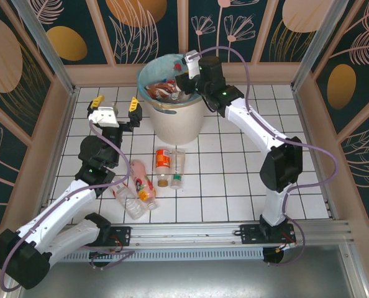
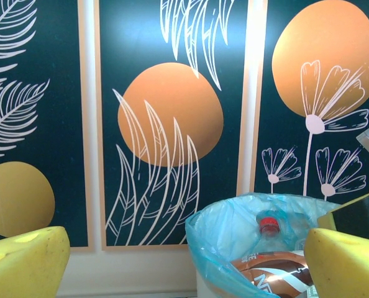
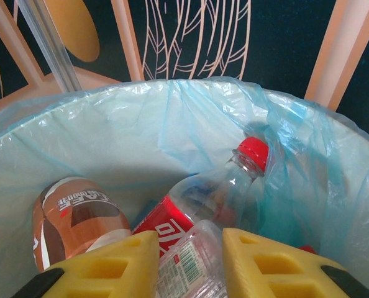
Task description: Put the plastic bottles in the bin
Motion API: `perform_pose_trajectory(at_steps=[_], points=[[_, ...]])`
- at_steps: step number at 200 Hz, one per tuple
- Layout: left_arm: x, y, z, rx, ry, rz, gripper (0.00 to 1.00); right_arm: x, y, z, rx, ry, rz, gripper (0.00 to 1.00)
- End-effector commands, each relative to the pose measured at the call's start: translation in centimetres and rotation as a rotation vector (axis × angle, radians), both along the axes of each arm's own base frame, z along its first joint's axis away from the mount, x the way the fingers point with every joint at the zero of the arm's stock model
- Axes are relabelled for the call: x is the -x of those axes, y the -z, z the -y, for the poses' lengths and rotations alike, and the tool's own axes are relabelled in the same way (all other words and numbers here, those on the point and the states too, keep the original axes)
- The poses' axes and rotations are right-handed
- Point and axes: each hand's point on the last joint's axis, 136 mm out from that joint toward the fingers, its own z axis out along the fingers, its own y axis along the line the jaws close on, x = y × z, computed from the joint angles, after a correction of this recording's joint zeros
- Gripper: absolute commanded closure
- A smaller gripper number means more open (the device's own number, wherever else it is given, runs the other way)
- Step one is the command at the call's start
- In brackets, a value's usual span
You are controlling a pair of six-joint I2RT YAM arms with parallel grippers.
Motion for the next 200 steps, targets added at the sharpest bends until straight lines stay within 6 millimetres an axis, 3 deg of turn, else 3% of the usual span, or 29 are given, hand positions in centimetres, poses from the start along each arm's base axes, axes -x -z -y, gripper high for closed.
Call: perform_pose_trajectory(at_steps=[1, 33, 72, 91, 125, 172, 200], points=[[0.2, -0.6, -0.6, 0.006, -0.023, 0.034, 0.03, 0.9, 0.5, -2.6, 0.054, -0.075, -0.007, 0.63], [0.3, -0.6, -0.6, 0.006, -0.024, 0.036, 0.03, 1.9, -0.4, -5.3, 0.054, -0.141, 0.005, 0.58], [0.4, -0.8, -0.7, 0.007, -0.027, 0.041, 0.03, 2.4, 3.8, -6.3, 0.085, -0.162, -0.086, 0.61], [0.5, -0.9, -0.8, 0.010, -0.027, 0.044, 0.03, 2.5, 4.5, -6.2, 0.090, -0.164, -0.107, 0.62], [0.5, -0.9, -0.6, 0.009, -0.018, 0.044, 0.03, 2.7, 1.2, -6.5, 0.044, -0.176, -0.054, 0.62], [0.3, -1.0, -0.4, -0.006, -0.017, 0.032, 0.02, 4.1, -6.4, -6.5, -0.052, -0.166, 0.042, 0.60], [-0.3, -1.3, -0.2, -0.009, -0.017, -0.007, 0.01, 6.3, -6.8, -5.7, -0.122, -0.133, -0.008, 0.58]])
